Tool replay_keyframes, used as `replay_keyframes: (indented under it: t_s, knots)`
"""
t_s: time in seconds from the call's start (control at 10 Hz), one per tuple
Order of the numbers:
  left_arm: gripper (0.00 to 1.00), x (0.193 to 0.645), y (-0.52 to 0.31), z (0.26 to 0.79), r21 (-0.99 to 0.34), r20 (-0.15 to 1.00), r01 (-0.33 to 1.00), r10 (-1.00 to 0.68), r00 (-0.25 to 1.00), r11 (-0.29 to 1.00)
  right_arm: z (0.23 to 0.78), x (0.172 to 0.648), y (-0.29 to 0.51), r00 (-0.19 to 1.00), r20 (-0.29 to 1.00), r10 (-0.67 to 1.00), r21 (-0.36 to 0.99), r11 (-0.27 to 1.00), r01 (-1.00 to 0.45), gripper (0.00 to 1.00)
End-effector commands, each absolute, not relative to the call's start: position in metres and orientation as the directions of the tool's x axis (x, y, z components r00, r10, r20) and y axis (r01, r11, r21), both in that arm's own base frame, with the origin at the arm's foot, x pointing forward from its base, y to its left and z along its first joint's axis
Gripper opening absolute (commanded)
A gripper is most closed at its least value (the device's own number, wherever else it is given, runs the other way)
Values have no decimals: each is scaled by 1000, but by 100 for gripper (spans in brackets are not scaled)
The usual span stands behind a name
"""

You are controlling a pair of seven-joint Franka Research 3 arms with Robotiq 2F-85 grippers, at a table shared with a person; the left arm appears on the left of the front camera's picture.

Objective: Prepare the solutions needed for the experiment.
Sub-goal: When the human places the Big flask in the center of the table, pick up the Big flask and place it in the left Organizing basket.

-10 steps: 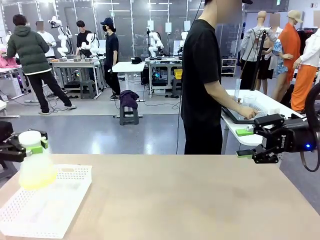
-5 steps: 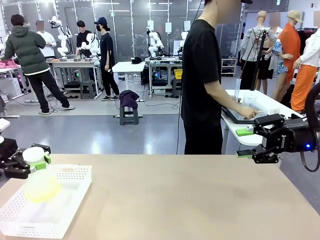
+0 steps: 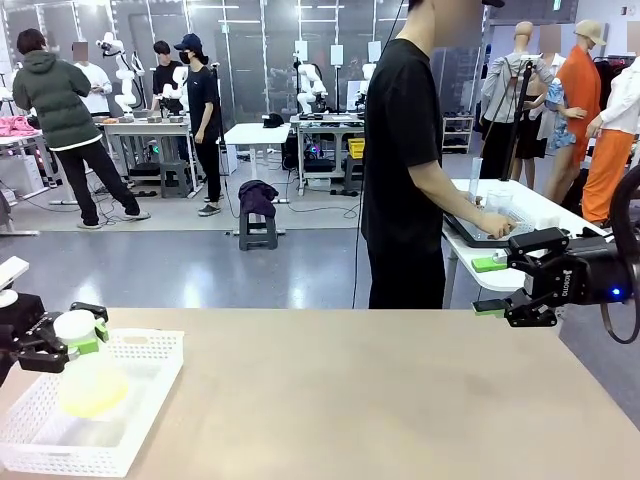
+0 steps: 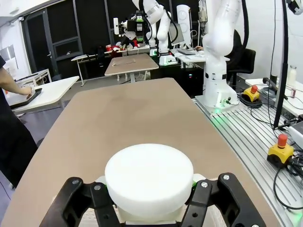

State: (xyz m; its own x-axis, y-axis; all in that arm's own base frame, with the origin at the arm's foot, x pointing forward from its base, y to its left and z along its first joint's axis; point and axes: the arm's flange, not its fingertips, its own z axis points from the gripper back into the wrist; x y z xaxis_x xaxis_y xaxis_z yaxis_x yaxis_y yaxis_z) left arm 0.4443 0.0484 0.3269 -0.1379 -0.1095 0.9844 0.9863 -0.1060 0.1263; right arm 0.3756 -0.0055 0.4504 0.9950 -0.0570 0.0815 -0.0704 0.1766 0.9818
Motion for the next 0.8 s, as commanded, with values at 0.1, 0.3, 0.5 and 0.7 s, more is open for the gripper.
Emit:
replay_keyframes:
  t_s: [0.1,0.3,0.5,0.7]
  knots:
    - [13,443,54,298,143,984,979,-90,-157,-147,452,375,-6,995,87,-53,982,172,-77,74]
    - [13,445,55,288,118,988,983,-83,-131,-144,452,375,-6,995,87,-53,982,172,-77,74]
    - [13,447,61,283,100,989,986,-97,-114,-134,452,375,-6,995,87,-53,982,172,-77,74]
    - [13,451,67,272,66,990,991,-115,-79,-118,452,375,-6,995,87,-53,982,172,-77,74]
